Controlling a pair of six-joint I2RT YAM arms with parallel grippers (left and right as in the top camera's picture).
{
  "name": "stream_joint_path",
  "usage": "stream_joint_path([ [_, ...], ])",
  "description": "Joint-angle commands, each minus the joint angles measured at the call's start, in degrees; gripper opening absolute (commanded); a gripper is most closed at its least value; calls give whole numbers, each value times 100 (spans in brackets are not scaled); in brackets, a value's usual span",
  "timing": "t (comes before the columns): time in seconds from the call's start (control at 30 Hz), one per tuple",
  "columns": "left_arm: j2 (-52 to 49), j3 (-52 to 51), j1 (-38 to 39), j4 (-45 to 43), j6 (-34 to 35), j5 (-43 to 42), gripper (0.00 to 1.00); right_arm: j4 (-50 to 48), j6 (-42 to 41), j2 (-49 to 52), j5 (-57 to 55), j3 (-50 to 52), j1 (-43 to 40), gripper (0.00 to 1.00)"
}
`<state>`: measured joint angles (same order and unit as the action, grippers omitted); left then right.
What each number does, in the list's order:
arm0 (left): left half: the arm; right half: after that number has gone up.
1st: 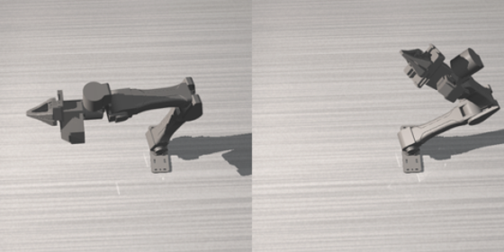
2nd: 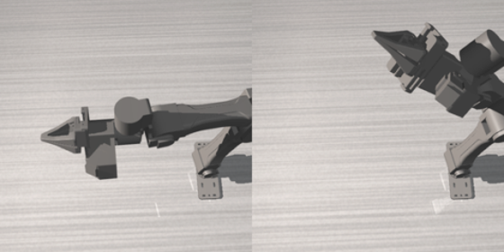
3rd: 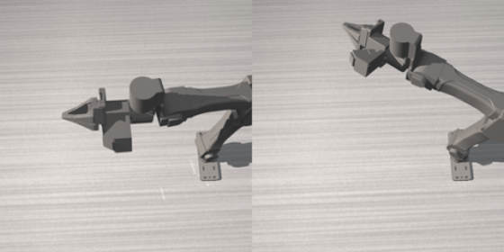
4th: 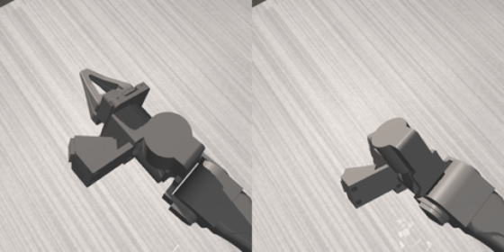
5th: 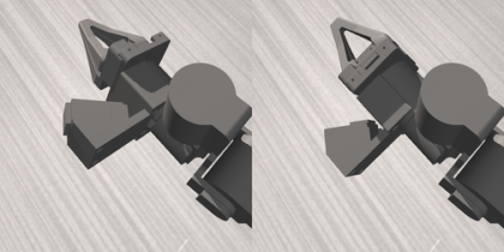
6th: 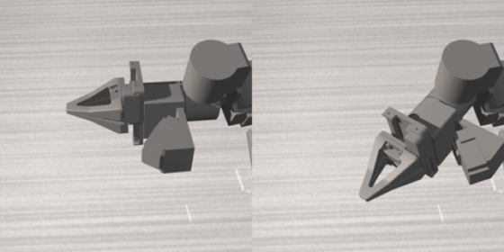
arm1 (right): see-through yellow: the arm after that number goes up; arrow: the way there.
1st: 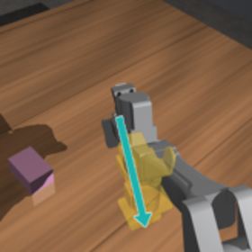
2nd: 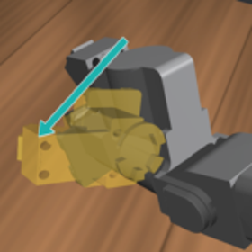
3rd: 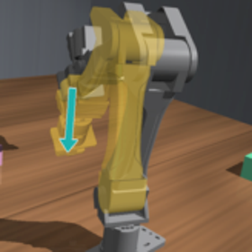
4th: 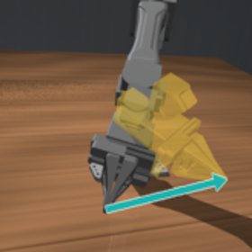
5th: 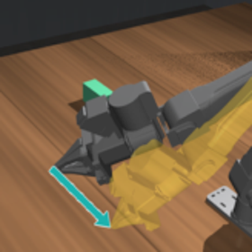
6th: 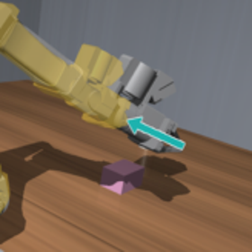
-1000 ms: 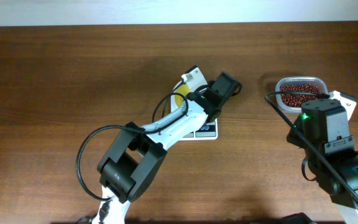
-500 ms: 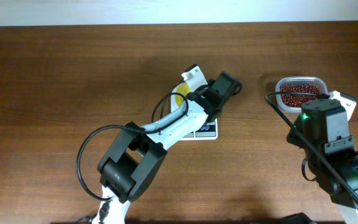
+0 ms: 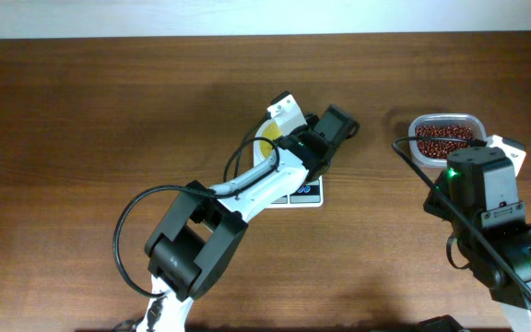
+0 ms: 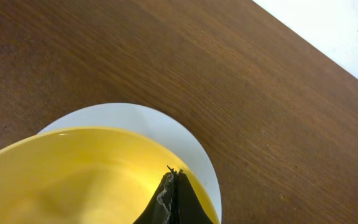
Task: Scoop item into bowl and weigh 50g on scale
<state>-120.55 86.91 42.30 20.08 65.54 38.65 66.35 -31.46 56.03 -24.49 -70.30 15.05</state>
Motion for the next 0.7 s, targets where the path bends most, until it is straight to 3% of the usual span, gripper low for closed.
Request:
stream_joint_path([
  [0.0,-52,72,-72,-11,-98,175,0,37,-24,-55,13,-118,26,4],
  [0.67,-52,72,-160,-295,-98,382,0,81,-24,-55,9,-118,26,4],
])
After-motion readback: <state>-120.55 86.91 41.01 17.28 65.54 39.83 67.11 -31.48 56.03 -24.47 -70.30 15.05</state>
